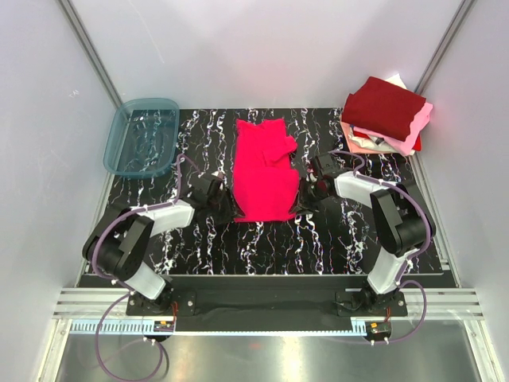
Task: Fold and stack the t-shirts
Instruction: Fold the tshirt
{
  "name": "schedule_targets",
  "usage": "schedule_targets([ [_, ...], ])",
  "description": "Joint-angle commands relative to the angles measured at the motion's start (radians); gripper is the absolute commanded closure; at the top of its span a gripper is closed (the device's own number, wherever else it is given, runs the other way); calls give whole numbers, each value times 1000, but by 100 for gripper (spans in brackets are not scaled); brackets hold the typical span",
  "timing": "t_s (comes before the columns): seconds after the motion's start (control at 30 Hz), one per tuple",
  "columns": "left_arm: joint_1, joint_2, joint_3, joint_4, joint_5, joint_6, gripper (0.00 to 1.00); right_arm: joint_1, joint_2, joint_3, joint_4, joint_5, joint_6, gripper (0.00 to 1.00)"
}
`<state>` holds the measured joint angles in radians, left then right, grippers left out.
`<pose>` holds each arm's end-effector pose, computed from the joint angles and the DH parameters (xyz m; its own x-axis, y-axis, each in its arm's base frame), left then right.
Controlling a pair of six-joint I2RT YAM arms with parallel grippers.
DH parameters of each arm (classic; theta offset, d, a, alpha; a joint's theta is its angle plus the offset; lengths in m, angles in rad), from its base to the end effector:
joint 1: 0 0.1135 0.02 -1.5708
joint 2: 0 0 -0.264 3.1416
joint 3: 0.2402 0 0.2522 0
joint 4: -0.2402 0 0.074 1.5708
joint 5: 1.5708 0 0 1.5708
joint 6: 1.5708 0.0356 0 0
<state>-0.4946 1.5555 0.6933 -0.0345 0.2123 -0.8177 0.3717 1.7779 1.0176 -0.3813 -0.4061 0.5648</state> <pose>0.2507 -0.1437 0.1455 -0.8933 -0.3285 -0.3068 -0.1052 0.8163 -0.5680 0.3094 0.1357 0.1495 -0.9762 0.1472 -0.1593 0.0423 0.8493 0.5261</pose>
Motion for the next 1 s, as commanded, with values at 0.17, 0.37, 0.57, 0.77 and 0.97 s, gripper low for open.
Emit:
schedule_targets([
  [0.17, -27, 57, 9, 31, -16, -11, 86, 13, -6, 29, -16, 24, -14, 100],
  [0.37, -100, -47, 26, -100, -99, -26, 100, 13, -93, -25, -48, -3, -20, 100],
  [0.57, -301, -198, -26, -206, -191, -115, 100, 41, -366, -241, -65, -5, 35, 100],
  [0.77, -591, -418, -64, -381, -342, -305, 100, 220, -724, -413, -198, 61, 211, 100],
  [0.97, -797, -498, -64, -533, -425, -491, 99, 273, -1054, -440, -376, 102, 339, 100],
])
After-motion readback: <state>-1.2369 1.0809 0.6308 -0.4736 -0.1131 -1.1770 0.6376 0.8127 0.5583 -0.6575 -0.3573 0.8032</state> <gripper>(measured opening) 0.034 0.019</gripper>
